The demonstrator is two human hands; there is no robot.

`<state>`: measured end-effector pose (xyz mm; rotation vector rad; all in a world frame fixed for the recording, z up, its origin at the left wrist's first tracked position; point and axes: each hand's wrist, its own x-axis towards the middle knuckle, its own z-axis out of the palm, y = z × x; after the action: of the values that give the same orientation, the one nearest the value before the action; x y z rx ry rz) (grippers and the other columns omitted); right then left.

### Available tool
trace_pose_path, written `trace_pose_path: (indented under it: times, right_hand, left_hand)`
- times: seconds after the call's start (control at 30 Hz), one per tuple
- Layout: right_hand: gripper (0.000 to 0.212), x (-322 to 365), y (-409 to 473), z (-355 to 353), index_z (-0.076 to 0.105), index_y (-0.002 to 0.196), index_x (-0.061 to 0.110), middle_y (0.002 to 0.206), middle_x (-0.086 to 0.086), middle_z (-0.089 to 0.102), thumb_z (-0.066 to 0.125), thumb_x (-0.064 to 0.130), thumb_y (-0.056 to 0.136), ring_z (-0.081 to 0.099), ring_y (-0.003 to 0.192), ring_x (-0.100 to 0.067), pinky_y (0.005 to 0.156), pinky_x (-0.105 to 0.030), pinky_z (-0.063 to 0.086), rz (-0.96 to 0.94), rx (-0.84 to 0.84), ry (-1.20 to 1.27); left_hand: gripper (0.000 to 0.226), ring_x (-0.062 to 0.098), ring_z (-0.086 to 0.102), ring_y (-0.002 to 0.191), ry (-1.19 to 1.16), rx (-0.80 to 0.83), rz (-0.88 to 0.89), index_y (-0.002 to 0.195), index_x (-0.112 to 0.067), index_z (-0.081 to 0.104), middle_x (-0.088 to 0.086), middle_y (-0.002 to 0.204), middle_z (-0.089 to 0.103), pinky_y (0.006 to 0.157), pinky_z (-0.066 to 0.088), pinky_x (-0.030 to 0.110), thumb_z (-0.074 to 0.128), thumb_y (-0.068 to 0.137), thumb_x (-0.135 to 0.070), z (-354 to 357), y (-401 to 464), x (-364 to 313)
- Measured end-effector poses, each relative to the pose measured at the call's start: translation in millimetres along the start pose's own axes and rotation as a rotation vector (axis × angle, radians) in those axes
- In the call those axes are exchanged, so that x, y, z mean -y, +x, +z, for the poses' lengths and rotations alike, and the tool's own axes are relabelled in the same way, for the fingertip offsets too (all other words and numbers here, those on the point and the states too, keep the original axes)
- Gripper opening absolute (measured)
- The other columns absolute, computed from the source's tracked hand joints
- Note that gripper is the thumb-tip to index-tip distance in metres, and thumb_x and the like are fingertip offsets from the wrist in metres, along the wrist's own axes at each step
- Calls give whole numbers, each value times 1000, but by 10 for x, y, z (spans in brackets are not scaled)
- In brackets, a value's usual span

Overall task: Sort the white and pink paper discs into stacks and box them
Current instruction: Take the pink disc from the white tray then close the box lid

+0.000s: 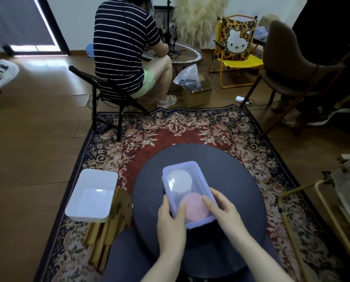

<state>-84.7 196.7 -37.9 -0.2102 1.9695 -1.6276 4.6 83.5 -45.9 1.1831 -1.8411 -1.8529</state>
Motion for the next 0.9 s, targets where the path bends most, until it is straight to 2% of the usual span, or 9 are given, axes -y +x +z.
trace_pose_path:
  times: [0.1,0.3,0.37,0.43,0.5,0.57,0.63,0.8,0.9]
  right_hand:
    - [23,-9,22,-41,66,112,33,108,14,71,63,32,90,66,97,0,73,-12,49,2,-51,41]
    - [20,0,263,-207,70,110,33,116,7,69,61,30,92,64,106,-10,91,-27,49,14,47,-93]
    - [24,106,525,-333,68,114,30,120,4,66,63,23,92,60,113,-15,98,-29,45,-89,30,-259]
    - [41,255,809,-423,59,128,23,129,0,56,66,30,88,50,124,-19,107,-37,38,-164,-154,-456]
    - [50,355,879,-442,53,131,21,131,-5,49,66,39,86,47,124,-22,106,-41,37,-152,-339,-389]
    - [51,341,738,-418,52,131,22,131,-6,45,66,40,85,46,124,-24,105,-42,38,-153,-429,-338]
    - [56,242,480,-423,49,133,26,133,-3,42,69,40,83,42,127,-22,106,-43,37,-138,-441,-391]
    - [54,-34,-103,-297,56,122,37,122,10,52,79,23,75,56,109,-7,87,-18,43,-183,-363,-283]
    - [45,-101,-22,-238,63,119,27,125,8,58,75,9,80,52,114,-1,84,1,37,-233,-332,-231]
  left_hand:
    - [24,9,64,98,13,80,26,110,-37,64,-6,110,67,86,53,32,60,87,-30,19,190,-110]
    - [26,12,63,101,20,87,34,112,-30,63,-2,114,62,87,52,32,60,87,-30,98,171,-34]
    - [33,12,56,114,116,134,87,120,-26,59,-4,126,54,95,45,28,62,87,-29,173,-43,56]
    - [60,7,34,134,221,156,104,144,-24,37,-9,146,30,106,29,21,60,90,-33,253,-295,86]
    - [73,7,16,143,329,16,260,151,-26,18,-10,156,12,111,22,26,53,90,-45,223,-343,17]
    - [70,16,18,143,521,-105,582,150,-28,24,-1,158,18,108,27,33,48,87,-50,121,-154,-44]
    - [68,25,24,142,737,-84,781,144,-29,34,9,156,27,105,31,40,60,83,-45,36,168,-60]
    - [62,23,30,143,921,240,813,141,-35,43,-6,159,16,103,43,43,67,84,-43,-103,731,-103]
    - [55,13,44,131,878,218,698,143,-40,39,-16,159,11,91,49,34,58,91,-44,-117,760,-106]
